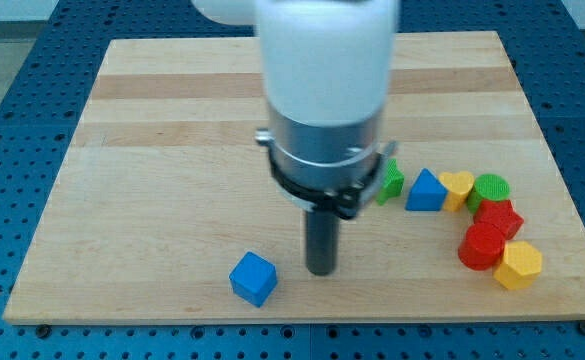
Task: Push blue cube a bit up
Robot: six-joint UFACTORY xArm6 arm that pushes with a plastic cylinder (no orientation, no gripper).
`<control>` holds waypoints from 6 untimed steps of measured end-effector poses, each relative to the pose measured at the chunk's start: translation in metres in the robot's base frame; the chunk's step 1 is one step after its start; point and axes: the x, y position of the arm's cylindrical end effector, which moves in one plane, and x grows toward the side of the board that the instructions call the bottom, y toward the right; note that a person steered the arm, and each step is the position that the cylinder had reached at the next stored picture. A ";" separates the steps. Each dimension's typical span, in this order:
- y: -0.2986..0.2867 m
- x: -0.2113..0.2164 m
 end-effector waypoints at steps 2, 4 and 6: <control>-0.032 0.035; -0.089 0.034; -0.116 0.036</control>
